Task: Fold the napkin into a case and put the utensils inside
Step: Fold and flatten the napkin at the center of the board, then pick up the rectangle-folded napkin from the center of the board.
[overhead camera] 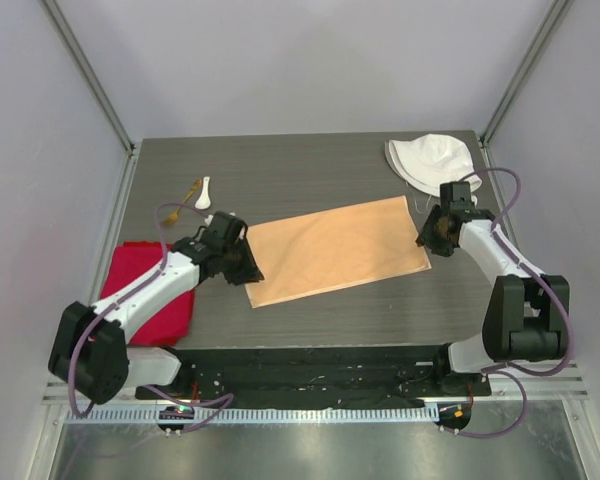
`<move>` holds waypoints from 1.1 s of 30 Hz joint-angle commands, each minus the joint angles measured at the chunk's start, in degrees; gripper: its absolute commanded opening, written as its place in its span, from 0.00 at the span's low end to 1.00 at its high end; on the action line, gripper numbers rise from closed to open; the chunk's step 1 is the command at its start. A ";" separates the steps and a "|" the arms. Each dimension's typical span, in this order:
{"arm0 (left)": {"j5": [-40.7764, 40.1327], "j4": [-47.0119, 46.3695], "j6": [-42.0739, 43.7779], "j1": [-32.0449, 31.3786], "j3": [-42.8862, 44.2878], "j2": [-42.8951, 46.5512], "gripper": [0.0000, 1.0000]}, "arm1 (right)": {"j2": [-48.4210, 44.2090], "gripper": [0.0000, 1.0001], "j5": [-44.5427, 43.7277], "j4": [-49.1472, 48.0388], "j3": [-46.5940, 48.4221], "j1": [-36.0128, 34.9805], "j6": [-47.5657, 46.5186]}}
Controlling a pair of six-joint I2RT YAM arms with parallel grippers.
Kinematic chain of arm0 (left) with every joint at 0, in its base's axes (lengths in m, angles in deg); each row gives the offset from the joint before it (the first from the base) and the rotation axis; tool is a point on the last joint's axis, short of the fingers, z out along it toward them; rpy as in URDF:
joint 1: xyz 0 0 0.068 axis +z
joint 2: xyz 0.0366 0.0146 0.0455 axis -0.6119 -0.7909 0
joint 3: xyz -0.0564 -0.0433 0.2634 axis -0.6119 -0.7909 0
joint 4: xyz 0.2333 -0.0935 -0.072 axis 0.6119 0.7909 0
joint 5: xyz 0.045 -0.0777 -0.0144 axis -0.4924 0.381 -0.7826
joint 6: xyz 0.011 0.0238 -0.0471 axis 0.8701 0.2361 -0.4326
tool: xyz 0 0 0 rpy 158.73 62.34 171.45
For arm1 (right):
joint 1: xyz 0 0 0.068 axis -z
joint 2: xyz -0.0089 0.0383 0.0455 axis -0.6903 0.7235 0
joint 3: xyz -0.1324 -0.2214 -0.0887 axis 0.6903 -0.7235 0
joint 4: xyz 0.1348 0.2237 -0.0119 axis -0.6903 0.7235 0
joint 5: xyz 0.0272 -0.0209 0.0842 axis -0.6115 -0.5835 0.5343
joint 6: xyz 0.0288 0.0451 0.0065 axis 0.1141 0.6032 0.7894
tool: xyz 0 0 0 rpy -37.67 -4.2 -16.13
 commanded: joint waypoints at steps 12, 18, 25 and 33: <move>-3.74 -8.36 1.41 0.52 -7.43 -14.37 0.01 | 8.70 0.17 -4.42 -7.13 -6.71 0.12 2.23; -11.04 -4.41 2.99 0.87 -6.38 -14.22 0.01 | 8.01 0.10 -2.34 -6.52 -7.94 0.21 2.67; -10.78 5.69 4.49 0.87 1.70 -5.88 0.15 | -0.60 0.18 0.14 1.03 -1.90 0.04 0.66; 3.79 -10.61 2.30 1.13 9.53 -7.95 0.20 | 1.74 0.65 17.16 -15.36 4.10 -0.14 5.47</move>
